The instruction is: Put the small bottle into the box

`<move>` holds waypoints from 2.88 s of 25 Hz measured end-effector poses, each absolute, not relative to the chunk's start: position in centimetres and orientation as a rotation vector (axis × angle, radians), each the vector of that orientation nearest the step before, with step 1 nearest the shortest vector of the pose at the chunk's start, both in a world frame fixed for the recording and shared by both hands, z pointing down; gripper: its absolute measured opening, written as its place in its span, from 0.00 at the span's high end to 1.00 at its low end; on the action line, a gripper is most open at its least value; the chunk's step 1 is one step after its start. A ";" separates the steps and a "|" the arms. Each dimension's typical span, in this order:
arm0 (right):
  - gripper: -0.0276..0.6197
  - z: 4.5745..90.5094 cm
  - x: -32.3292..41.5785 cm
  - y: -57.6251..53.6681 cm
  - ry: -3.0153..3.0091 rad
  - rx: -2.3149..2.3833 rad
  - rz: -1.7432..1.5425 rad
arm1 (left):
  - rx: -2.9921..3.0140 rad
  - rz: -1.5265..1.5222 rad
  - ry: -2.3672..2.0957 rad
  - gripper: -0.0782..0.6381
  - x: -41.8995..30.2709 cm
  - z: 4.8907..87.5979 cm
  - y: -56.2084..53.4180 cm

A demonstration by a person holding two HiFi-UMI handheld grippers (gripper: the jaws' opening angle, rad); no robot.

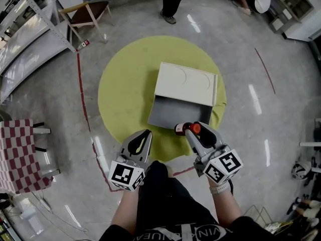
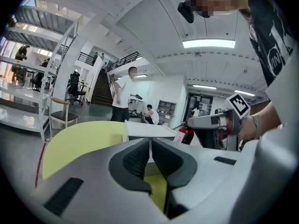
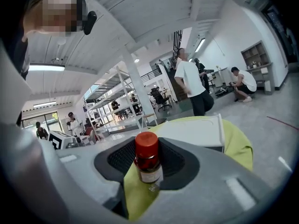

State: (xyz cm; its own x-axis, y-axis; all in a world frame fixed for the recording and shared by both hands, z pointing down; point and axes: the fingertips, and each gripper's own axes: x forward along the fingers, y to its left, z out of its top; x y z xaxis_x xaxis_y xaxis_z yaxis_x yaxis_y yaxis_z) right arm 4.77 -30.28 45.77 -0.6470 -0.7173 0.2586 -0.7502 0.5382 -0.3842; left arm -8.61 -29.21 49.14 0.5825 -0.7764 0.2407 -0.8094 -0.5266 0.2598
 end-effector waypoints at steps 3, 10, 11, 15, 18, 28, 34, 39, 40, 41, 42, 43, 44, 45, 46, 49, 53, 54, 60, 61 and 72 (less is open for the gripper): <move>0.73 46.1 5.2 -31.1 -2.677 1.304 0.720 | 2.464 0.139 -1.283 0.86 -8.5 49.3 -29.9; 0.73 47.4 5.4 -32.4 -2.608 1.323 0.688 | 2.450 0.147 -1.280 0.86 -8.5 50.1 -30.5; 0.73 47.7 5.3 -32.5 -2.593 1.323 0.681 | 2.448 0.152 -1.281 0.86 -8.5 50.2 -30.6; 0.73 48.5 5.1 -32.7 -2.551 1.304 0.631 | 2.441 0.157 -1.284 0.86 -8.6 50.7 -30.8; 0.73 48.8 4.7 -32.9 -2.535 1.284 0.609 | 2.430 0.159 -1.284 0.86 -8.8 50.9 -31.2; 0.73 50.1 3.8 -33.1 -2.476 1.233 0.553 | 2.428 0.152 -1.267 0.86 -9.1 51.2 -31.7; 0.73 51.3 3.3 -33.0 -2.429 1.201 0.499 | 2.429 0.145 -1.263 0.86 -9.3 51.5 -32.1; 0.73 51.9 2.7 -32.9 -2.404 1.171 0.472 | 2.423 0.144 -1.255 0.86 -9.6 51.9 -32.1; 0.73 51.9 2.6 -32.9 -2.402 1.165 0.464 | 2.421 0.144 -1.257 0.86 -9.7 51.9 -32.1; 0.73 52.0 2.5 -32.9 -2.400 1.157 0.452 | 2.418 0.143 -1.260 0.86 -9.8 52.0 -32.1; 0.73 52.0 2.4 -32.8 -2.397 1.148 0.438 | 2.415 0.142 -1.264 0.86 -9.9 52.0 -32.1; 0.73 52.1 2.3 -32.8 -2.393 1.135 0.421 | 2.413 0.141 -1.267 0.86 -9.9 52.1 -32.1; 0.73 52.2 2.2 -32.9 -2.389 1.121 0.404 | 2.412 0.139 -1.268 0.86 -9.9 52.1 -32.2; 0.73 52.3 2.1 -32.9 -2.384 1.106 0.386 | 2.411 0.139 -1.267 0.86 -9.8 52.2 -32.3; 0.73 52.4 2.0 -32.9 -2.381 1.092 0.370 | 2.410 0.139 -1.264 0.86 -9.8 52.3 -32.4; 0.73 52.4 1.7 -32.9 -2.384 1.058 0.342 | 2.408 0.136 -1.260 0.86 -9.7 52.3 -32.4; 0.73 52.3 1.6 -32.7 -2.382 1.042 0.325 | 2.407 0.133 -1.258 0.86 -9.5 52.4 -32.2; 0.73 52.3 1.6 -32.6 -2.381 1.045 0.326 | 2.407 0.132 -1.258 0.86 -9.5 52.3 -32.2; 0.73 52.4 1.9 -32.4 -2.380 1.063 0.361 | 2.409 0.132 -1.261 0.86 -9.5 52.2 -31.9; 0.73 52.3 2.0 -32.2 -2.383 1.064 0.372 | 2.408 0.131 -1.260 0.86 -9.5 52.2 -31.7; 0.72 51.1 2.5 -32.1 -2.464 1.125 0.442 | 2.405 0.112 -1.264 0.86 -9.2 51.8 -30.7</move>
